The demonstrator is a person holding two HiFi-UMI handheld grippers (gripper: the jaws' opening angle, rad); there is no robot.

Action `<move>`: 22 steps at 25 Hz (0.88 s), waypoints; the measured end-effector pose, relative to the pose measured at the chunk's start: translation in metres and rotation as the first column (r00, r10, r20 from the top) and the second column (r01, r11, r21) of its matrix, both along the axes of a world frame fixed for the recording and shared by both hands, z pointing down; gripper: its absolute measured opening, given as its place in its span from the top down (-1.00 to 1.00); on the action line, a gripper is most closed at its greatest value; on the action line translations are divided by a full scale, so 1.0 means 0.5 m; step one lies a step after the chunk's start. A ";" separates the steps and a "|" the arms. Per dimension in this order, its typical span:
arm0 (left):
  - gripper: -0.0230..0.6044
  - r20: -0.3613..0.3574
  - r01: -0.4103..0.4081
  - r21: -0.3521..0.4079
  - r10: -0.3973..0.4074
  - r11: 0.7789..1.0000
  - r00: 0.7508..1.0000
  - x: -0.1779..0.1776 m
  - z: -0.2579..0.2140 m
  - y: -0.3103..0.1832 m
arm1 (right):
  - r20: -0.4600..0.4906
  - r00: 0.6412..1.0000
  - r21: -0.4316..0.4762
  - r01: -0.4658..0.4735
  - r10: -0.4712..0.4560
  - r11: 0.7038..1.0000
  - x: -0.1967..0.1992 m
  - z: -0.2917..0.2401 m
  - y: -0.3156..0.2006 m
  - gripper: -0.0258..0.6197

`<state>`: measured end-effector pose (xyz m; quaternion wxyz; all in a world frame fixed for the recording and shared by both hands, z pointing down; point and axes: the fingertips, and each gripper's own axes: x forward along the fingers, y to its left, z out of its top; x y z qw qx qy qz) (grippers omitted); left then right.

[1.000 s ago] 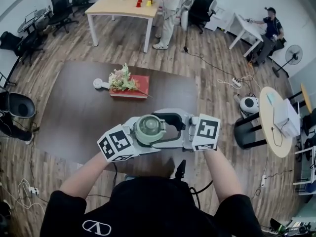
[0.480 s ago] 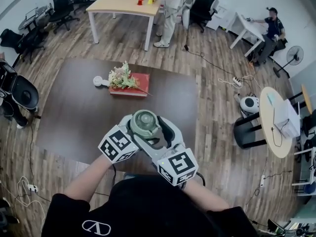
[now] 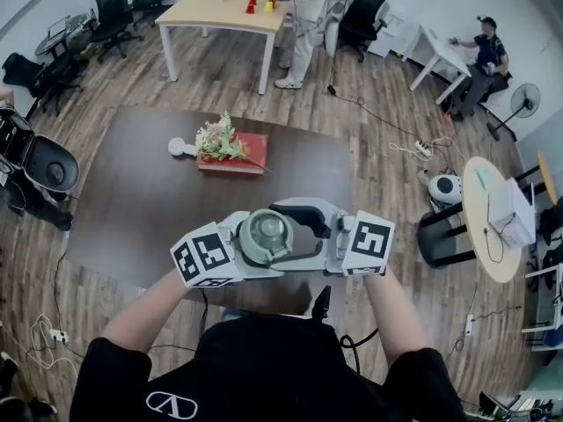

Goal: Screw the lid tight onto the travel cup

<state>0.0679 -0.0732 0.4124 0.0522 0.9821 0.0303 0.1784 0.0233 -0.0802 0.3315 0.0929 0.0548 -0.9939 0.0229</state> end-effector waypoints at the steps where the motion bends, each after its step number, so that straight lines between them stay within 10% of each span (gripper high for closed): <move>1: -0.38 0.002 0.021 -0.002 -0.021 1.000 1.000 -0.002 -0.001 -0.006 | 0.006 1.000 -0.005 -0.019 0.020 1.000 -0.001 -0.002 -0.004 -0.33; 7: -0.38 0.046 0.226 0.033 -0.227 0.974 0.973 -0.026 0.026 -0.063 | 0.040 0.923 -0.022 -0.383 0.383 0.924 -0.015 0.018 -0.042 -0.28; 11: -0.38 0.080 0.351 0.060 -0.355 0.935 0.932 -0.022 0.052 -0.099 | -0.019 0.635 -0.074 -0.771 0.772 0.633 -0.005 0.043 -0.071 -0.28; 13: -0.37 0.063 0.349 0.048 -0.351 0.936 0.934 -0.013 0.047 -0.094 | -0.031 0.558 -0.083 -0.828 0.829 0.554 0.003 0.040 -0.068 -0.28; 16: -0.41 0.072 0.340 0.091 -0.346 0.936 0.935 -0.017 0.046 -0.099 | -0.012 0.618 -0.086 -0.784 0.786 0.615 0.002 0.037 -0.064 -0.29; 22: -0.41 0.017 0.199 0.004 -0.199 0.980 0.980 -0.023 0.018 -0.062 | 0.085 0.862 0.029 -0.504 0.500 0.863 0.004 -0.007 -0.040 -0.33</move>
